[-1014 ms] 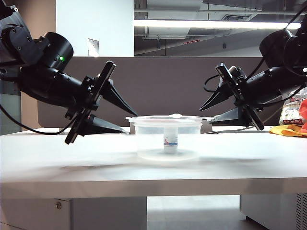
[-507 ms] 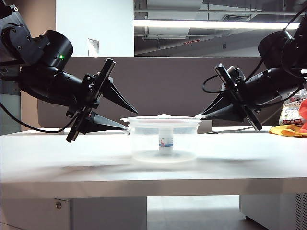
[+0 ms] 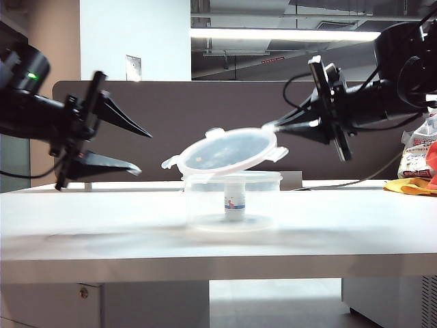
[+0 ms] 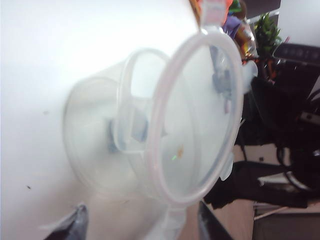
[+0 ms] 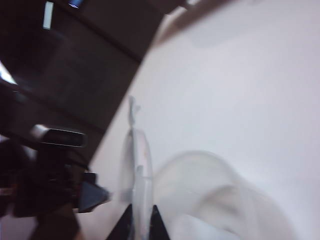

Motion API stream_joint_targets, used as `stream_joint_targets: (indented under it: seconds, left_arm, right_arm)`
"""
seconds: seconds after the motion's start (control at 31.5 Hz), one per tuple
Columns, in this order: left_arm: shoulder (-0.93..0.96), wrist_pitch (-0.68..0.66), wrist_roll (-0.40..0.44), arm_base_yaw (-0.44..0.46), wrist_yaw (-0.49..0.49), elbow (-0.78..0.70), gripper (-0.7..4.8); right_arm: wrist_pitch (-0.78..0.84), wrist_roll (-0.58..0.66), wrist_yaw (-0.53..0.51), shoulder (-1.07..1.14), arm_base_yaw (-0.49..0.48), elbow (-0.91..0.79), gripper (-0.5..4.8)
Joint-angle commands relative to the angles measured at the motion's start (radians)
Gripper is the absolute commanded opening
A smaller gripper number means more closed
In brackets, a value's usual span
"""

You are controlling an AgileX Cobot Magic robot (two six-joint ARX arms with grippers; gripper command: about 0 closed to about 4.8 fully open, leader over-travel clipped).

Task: Remove the lid of the round box, pick up the small white medicine bottle inside, and place it on the table.

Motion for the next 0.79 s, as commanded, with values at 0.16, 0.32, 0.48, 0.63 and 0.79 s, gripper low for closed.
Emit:
stream_joint_targets:
  seconds: [0.16,0.32,0.48,0.63,0.79]
  left_arm:
    - [-0.037,0.014,0.005,0.068,0.023,0.011,2.83]
    - [-0.036,0.014,0.009,0.070,0.022,0.011,2.83]
    - [-0.037,0.013,0.009,0.068,0.035,0.011,2.83]
    - [-0.037,0.013,0.008,0.068,0.093,0.011,2.83]
    - [-0.039,0.014,0.009,0.064,0.108,0.011,2.83]
  right_arm:
    - [0.381,0.380,-0.117,-0.006,0.021,0.042,-0.01]
    - [0.647,0.640,-0.151,-0.006,0.062,0.106,-0.01]
    - [0.702,0.673,-0.154,-0.006,0.076,0.172,-0.02]
    - [0.568,0.570,-0.140,-0.005,0.029,0.178,-0.02]
    - [0.412,0.436,-0.127,-0.005,-0.058,0.178,-0.02]
